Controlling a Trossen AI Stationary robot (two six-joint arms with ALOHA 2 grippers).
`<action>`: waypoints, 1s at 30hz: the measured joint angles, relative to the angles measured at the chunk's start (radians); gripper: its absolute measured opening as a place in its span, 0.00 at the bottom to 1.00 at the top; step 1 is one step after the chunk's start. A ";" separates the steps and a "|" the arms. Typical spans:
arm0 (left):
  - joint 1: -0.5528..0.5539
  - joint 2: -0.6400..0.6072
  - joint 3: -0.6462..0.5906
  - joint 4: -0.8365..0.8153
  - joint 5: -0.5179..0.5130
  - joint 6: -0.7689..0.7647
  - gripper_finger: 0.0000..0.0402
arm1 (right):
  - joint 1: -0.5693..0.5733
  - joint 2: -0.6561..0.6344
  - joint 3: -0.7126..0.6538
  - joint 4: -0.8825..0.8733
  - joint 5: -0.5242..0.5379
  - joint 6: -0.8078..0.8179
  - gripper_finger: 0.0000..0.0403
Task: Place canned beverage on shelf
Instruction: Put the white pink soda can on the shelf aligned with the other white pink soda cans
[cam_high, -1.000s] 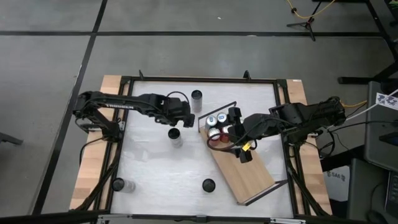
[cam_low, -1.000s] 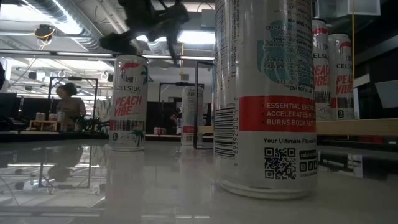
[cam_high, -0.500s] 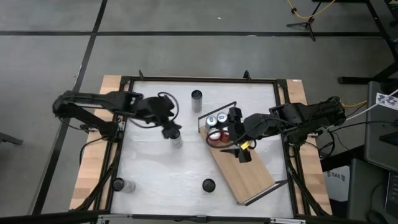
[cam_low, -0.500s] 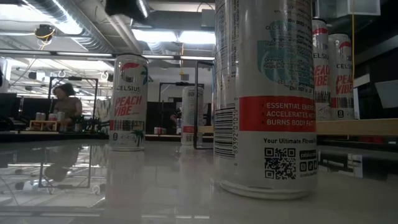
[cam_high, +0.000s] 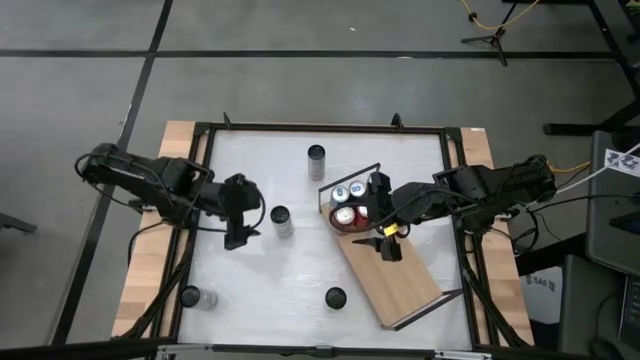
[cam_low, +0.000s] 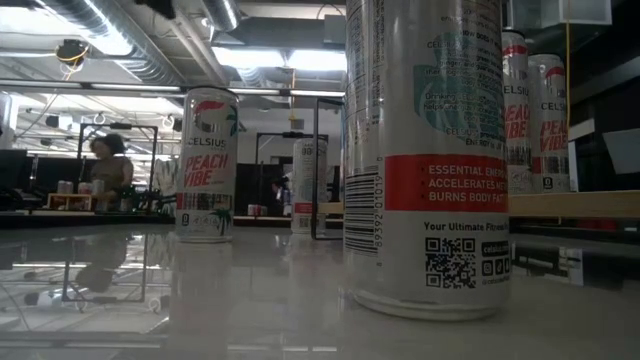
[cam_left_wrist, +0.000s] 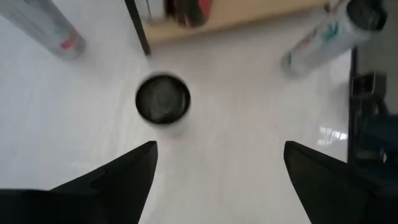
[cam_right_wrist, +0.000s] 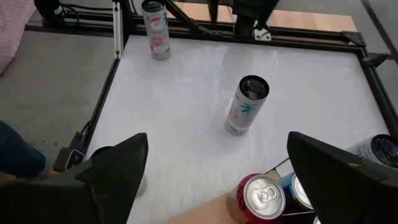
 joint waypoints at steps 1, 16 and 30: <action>-0.012 0.001 -0.001 -0.011 0.000 0.000 0.85 | 0.000 0.000 0.000 0.000 0.000 0.000 0.93; -0.113 0.000 -0.001 -0.046 -0.074 0.002 0.85 | 0.000 0.000 0.000 -0.001 0.000 -0.002 0.93; -0.082 0.005 -0.001 -0.043 -0.076 0.028 0.85 | 0.000 0.000 0.000 -0.001 0.001 -0.002 0.93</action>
